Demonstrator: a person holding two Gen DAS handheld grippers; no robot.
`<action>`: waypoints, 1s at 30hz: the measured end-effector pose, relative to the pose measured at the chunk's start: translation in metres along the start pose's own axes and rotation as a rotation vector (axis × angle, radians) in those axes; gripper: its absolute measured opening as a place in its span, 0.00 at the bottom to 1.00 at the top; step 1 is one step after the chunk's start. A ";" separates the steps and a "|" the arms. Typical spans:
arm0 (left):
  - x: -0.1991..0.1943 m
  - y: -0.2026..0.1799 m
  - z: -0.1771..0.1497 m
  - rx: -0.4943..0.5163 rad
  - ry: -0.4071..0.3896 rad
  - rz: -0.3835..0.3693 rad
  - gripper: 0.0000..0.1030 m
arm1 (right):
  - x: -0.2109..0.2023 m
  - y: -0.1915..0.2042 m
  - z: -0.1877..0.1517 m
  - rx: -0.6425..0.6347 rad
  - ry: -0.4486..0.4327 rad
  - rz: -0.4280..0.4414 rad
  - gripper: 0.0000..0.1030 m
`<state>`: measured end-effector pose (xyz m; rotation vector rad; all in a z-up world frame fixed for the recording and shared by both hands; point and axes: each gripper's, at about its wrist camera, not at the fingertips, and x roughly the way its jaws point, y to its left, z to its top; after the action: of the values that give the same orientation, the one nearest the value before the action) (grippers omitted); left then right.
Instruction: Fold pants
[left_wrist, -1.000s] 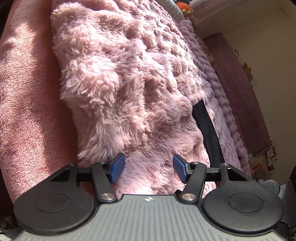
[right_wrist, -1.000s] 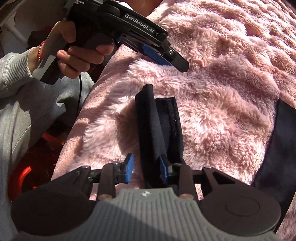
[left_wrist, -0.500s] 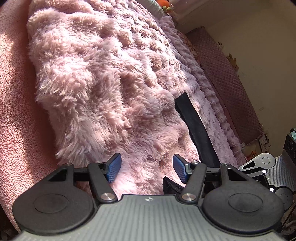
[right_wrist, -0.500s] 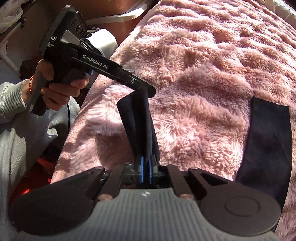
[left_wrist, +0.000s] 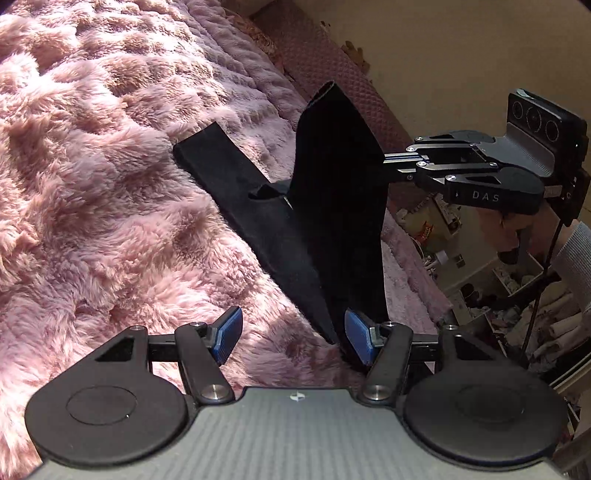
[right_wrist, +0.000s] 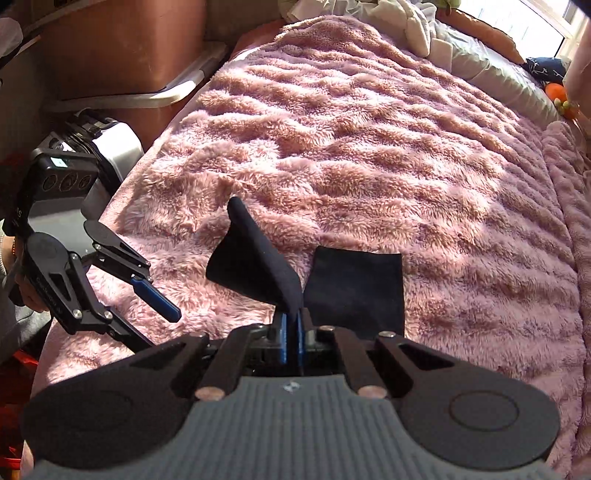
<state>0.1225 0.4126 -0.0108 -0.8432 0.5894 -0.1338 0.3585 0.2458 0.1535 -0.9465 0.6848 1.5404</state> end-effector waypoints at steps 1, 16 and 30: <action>0.010 -0.003 0.002 0.017 0.014 0.020 0.68 | 0.001 -0.009 0.002 0.001 -0.010 -0.010 0.00; 0.065 0.011 0.020 0.028 0.079 0.125 0.66 | 0.074 -0.082 0.000 0.043 -0.059 0.210 0.00; 0.040 0.021 0.014 -0.021 0.034 0.123 0.66 | 0.090 -0.060 0.001 0.104 -0.131 -0.555 0.50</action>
<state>0.1608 0.4226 -0.0361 -0.8243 0.6744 -0.0298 0.4143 0.3043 0.0810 -0.8576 0.3607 1.0532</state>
